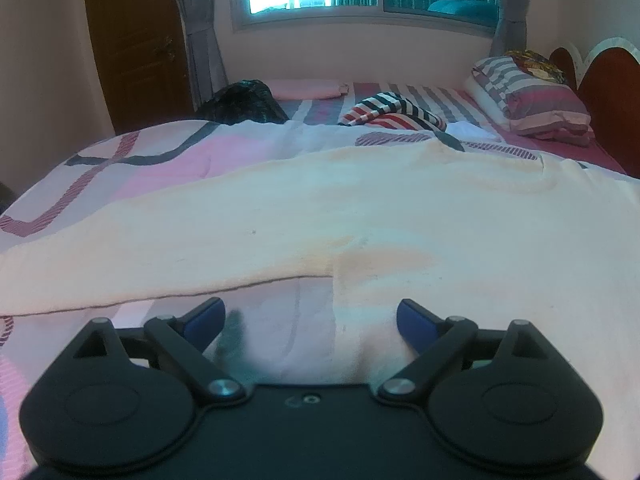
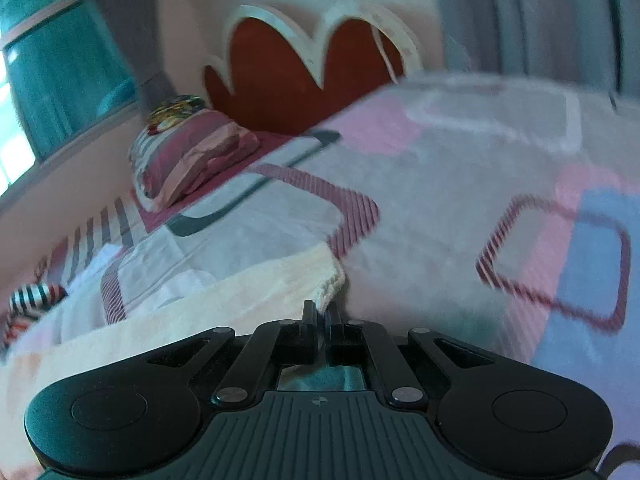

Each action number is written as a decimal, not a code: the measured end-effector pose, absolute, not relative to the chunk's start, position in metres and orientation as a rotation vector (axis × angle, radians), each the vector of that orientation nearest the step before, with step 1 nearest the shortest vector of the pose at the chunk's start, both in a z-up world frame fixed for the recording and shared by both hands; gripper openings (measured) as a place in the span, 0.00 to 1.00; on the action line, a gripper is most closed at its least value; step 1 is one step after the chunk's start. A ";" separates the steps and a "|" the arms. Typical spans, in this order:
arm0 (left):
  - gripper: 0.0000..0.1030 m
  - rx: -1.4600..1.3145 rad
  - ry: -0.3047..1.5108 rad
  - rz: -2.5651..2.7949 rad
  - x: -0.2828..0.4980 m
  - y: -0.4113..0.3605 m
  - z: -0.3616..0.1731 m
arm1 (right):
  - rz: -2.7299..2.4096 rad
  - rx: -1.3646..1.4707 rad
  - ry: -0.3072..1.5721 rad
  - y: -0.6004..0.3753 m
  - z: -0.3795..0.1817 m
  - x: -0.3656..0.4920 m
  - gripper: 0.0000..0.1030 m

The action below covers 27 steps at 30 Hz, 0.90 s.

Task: Fold small clothes
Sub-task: 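Grasp the sleeve cuff with the right tool and carry it across the body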

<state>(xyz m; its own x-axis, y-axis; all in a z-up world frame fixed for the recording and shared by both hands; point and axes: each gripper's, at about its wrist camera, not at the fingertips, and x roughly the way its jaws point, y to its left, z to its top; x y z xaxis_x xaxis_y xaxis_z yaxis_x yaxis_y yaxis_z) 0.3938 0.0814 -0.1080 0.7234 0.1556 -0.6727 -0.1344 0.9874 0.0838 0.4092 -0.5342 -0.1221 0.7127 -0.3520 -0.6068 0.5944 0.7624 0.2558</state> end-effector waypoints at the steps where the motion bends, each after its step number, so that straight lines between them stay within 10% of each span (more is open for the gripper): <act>1: 0.87 0.030 0.744 0.158 0.393 0.082 -0.107 | -0.526 0.426 0.555 -0.527 -0.117 0.410 0.02; 6: 0.77 -0.017 0.746 0.122 0.391 0.090 -0.102 | -0.421 0.316 0.524 -0.479 -0.096 0.425 0.02; 27: 0.91 -0.033 0.796 0.186 0.350 0.137 -0.096 | 0.096 0.174 0.589 -0.223 -0.097 0.484 0.02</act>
<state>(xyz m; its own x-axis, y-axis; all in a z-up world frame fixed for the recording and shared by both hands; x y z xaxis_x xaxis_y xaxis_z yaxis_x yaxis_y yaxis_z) 0.3499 0.1365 -0.0963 0.6838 0.1537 -0.7133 -0.1788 0.9831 0.0405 0.4835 -0.2232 -0.0967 0.8278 0.1394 -0.5434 -0.0402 0.9809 0.1904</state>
